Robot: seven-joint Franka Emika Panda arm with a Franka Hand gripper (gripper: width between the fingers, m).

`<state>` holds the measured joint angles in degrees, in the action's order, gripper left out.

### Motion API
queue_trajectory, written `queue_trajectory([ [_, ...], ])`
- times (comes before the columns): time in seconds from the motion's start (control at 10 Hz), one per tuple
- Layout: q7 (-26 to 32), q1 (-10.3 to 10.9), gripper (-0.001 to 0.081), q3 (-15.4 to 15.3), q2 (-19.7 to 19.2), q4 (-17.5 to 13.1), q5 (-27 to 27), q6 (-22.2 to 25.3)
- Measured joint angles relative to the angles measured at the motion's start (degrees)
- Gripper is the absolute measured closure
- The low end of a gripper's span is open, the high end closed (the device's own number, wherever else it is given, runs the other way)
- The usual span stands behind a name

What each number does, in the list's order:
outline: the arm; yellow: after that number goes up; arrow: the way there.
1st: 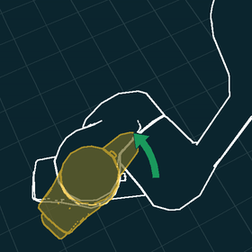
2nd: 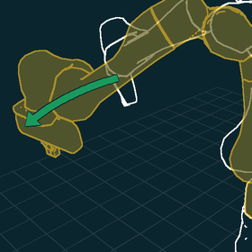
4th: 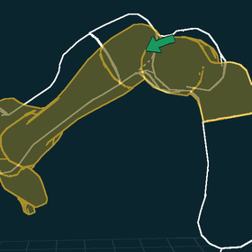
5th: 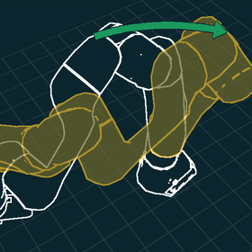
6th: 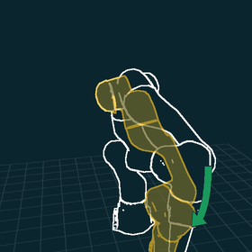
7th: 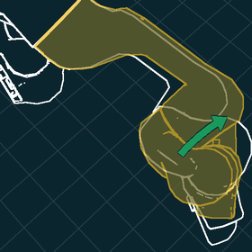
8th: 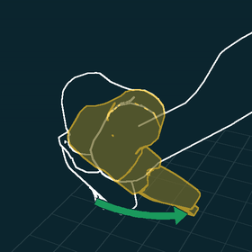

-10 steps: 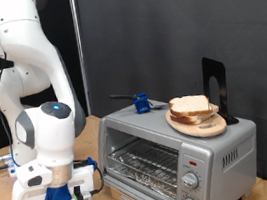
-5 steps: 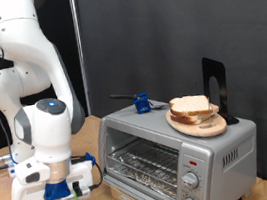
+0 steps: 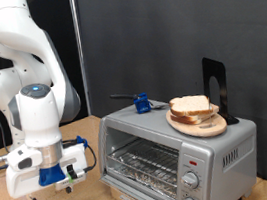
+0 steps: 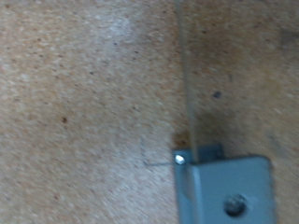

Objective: Make a piece of toast with the oven

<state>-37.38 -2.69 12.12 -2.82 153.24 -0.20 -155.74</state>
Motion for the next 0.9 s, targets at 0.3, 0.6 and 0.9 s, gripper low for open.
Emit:
queue_trajectory([
  [0.3,19.59,0.0,-0.0002,0.2,6.69,-0.79,20.12,5.34],
  [0.6,28.46,-0.16,-0.0002,3.55,15.15,-1.06,27.35,12.93],
  [0.9,28.54,-0.55,-0.0002,5.7,21.59,-3.54,27.86,21.39],
])
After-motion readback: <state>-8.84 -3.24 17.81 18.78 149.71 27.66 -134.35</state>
